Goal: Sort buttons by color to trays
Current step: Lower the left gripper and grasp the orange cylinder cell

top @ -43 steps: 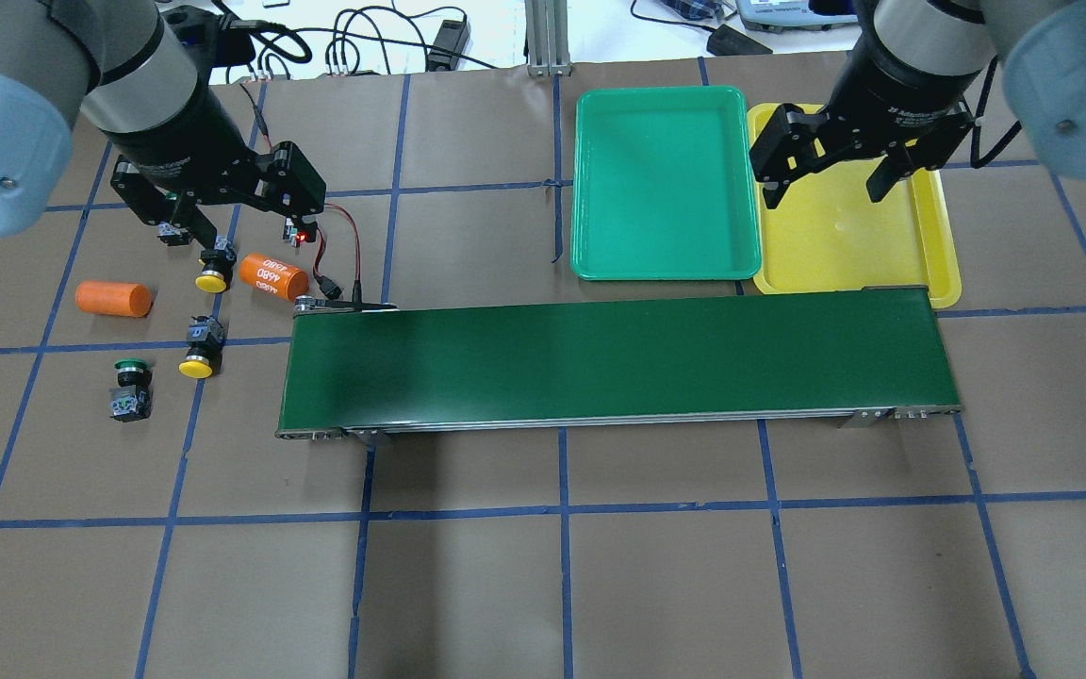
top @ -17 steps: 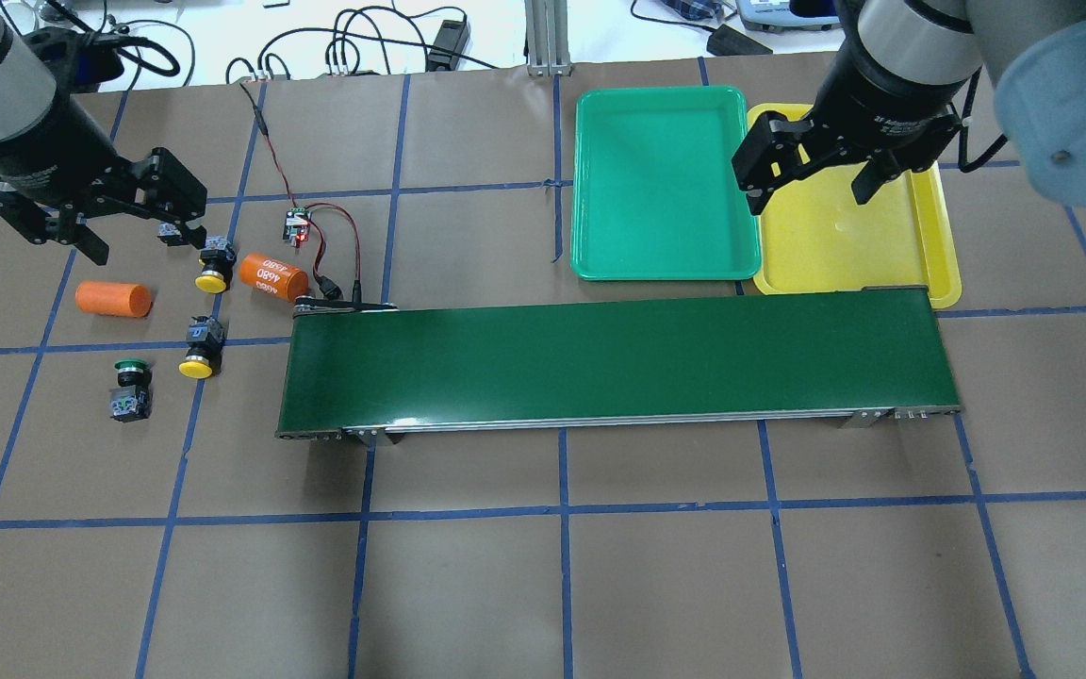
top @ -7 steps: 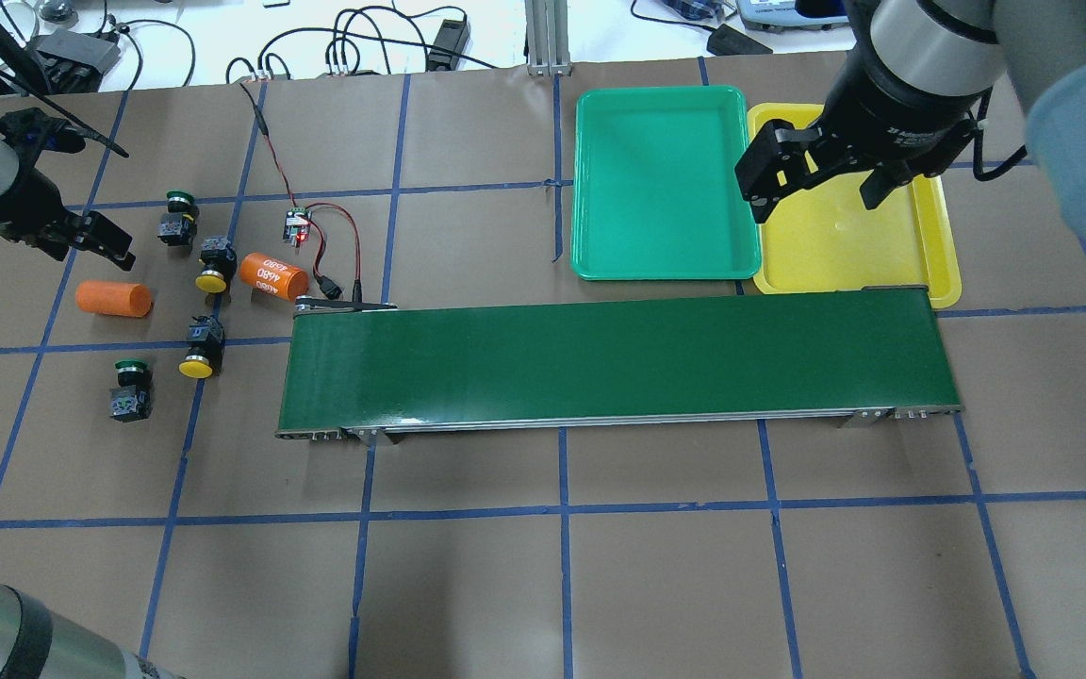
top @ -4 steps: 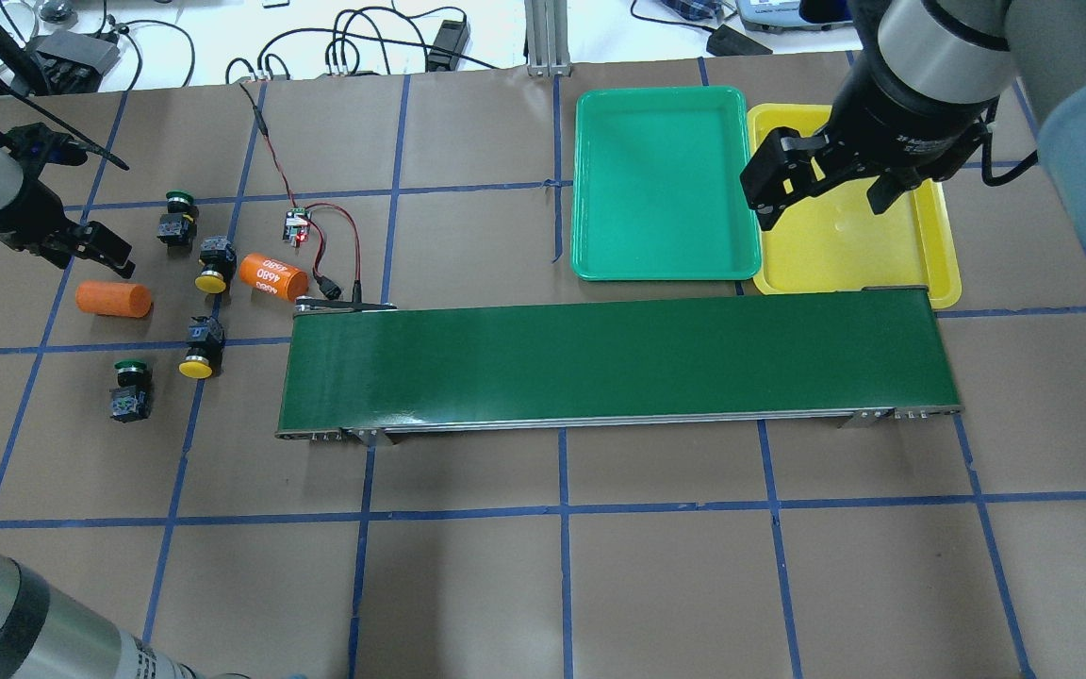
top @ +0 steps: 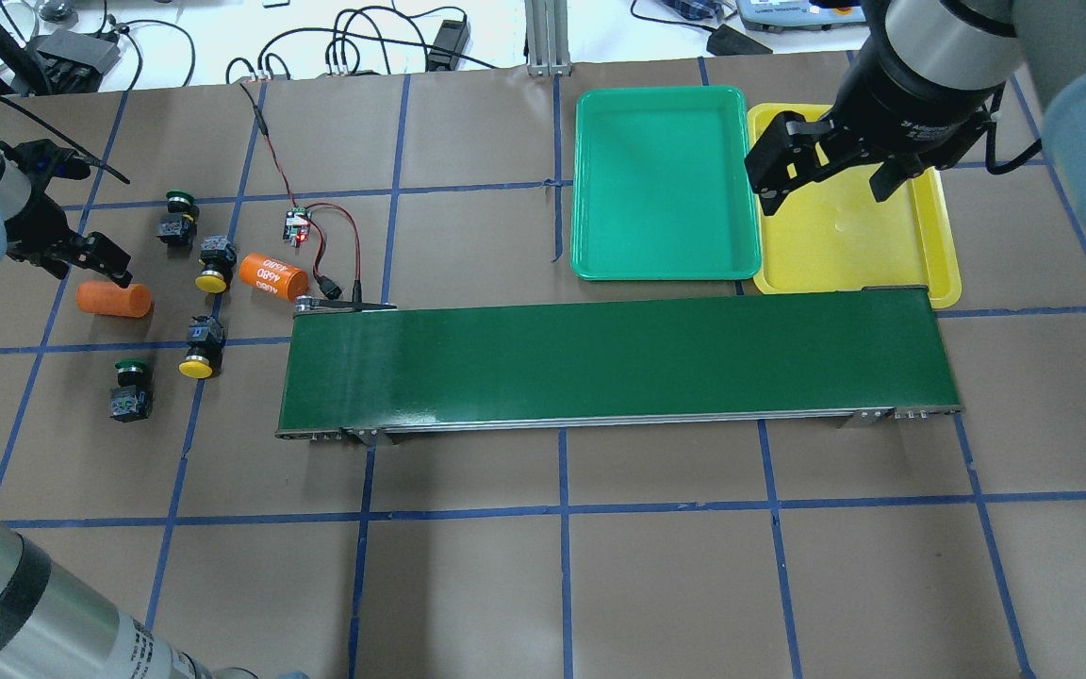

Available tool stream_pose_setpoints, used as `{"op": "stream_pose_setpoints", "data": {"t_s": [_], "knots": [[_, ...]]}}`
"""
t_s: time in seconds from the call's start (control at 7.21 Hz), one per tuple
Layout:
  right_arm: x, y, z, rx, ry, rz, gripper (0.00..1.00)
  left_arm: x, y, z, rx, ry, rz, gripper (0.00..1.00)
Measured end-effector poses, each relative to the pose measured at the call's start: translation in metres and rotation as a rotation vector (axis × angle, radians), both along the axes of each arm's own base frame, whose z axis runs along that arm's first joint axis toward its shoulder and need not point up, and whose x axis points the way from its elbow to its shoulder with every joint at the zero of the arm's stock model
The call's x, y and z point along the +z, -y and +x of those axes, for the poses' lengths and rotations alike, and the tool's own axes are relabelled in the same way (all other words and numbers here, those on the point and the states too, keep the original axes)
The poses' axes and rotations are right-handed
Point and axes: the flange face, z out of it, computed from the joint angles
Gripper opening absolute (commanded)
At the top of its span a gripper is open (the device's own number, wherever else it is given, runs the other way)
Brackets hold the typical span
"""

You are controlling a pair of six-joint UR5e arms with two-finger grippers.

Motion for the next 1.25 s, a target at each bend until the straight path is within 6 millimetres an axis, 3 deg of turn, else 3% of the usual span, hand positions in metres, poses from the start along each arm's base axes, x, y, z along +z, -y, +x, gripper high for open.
{"op": "stream_pose_setpoints", "data": {"t_s": [1.25], "knots": [[-0.012, 0.006, -0.012, -0.025, -0.006, 0.037, 1.0, -0.027, 0.003, 0.004, 0.065, -0.024, 0.034, 1.0]]}}
